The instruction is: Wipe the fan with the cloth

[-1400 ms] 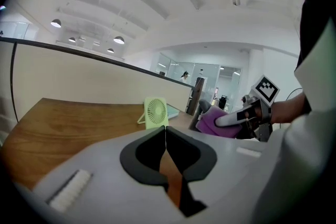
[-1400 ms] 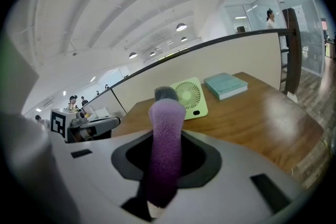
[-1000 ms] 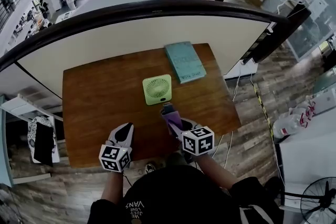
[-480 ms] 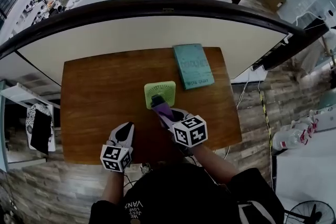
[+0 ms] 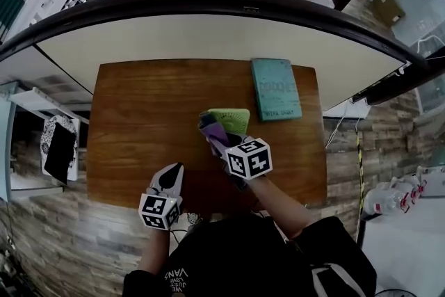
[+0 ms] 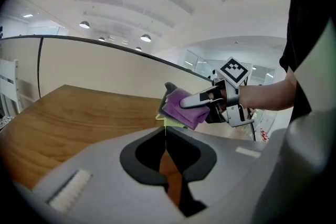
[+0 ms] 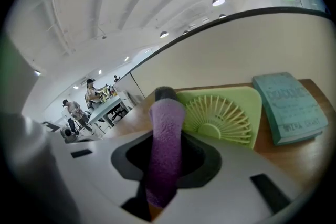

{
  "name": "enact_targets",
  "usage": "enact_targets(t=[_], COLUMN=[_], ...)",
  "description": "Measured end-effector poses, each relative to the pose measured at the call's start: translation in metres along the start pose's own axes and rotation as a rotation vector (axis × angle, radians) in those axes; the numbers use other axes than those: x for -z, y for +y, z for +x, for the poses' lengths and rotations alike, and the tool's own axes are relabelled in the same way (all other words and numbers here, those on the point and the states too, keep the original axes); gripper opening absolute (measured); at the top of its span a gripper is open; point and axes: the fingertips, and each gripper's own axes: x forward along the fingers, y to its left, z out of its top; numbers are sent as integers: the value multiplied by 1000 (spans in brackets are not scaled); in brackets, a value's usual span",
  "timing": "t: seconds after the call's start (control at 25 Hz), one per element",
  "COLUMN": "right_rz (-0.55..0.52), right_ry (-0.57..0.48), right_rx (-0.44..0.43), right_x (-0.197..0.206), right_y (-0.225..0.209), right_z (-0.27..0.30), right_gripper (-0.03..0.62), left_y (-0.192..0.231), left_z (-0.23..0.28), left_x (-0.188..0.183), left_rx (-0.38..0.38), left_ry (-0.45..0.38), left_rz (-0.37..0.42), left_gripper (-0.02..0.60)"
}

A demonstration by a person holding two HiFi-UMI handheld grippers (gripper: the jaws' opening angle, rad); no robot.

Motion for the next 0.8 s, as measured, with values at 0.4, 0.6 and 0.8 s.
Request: enact_targets(t=[0.4, 0.6, 0.8], right_rz=[55, 82, 112], right_ry=[-21, -36, -56], right_rx=[71, 127, 180], right_x=[2, 6, 12], right_y=[-31, -52, -69], right_z=[-9, -26, -45], right_gripper=[98, 98, 98], left_y=[-2, -11, -18], left_z=[3, 13, 20], left_x=[3, -1, -1], left_rx=[18, 58, 91], left_ry=[10, 11, 20], left_rz=[3, 22, 35], left_gripper=[11, 11, 11])
